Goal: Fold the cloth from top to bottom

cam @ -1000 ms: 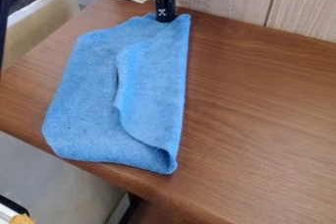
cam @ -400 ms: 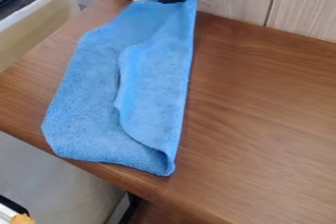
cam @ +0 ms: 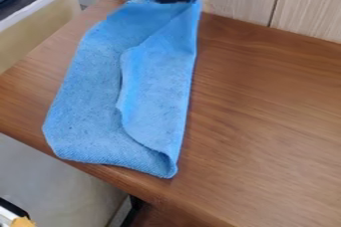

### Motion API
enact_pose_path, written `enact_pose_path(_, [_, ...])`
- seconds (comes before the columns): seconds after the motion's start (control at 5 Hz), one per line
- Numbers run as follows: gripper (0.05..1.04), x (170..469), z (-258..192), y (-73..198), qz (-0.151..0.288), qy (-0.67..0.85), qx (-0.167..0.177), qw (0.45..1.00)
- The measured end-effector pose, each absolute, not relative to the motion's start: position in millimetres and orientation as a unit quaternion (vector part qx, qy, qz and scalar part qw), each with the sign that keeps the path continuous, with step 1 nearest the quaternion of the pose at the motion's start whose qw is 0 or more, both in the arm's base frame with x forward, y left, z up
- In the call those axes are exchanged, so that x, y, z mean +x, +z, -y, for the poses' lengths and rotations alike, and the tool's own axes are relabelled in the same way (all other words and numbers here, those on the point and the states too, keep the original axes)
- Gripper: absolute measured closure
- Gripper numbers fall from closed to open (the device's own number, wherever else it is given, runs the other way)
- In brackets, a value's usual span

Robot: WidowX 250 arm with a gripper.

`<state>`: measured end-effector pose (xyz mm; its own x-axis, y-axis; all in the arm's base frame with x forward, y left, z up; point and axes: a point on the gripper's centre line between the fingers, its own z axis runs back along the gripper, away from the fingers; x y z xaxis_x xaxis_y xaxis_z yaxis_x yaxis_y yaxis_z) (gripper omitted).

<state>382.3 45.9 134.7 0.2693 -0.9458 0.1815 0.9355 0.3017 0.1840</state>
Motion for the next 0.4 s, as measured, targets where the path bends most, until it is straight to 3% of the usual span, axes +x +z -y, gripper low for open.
enact_pose_path(0.4, [1.021,331,-35,125,0.13,-0.609,0.034,0.782])
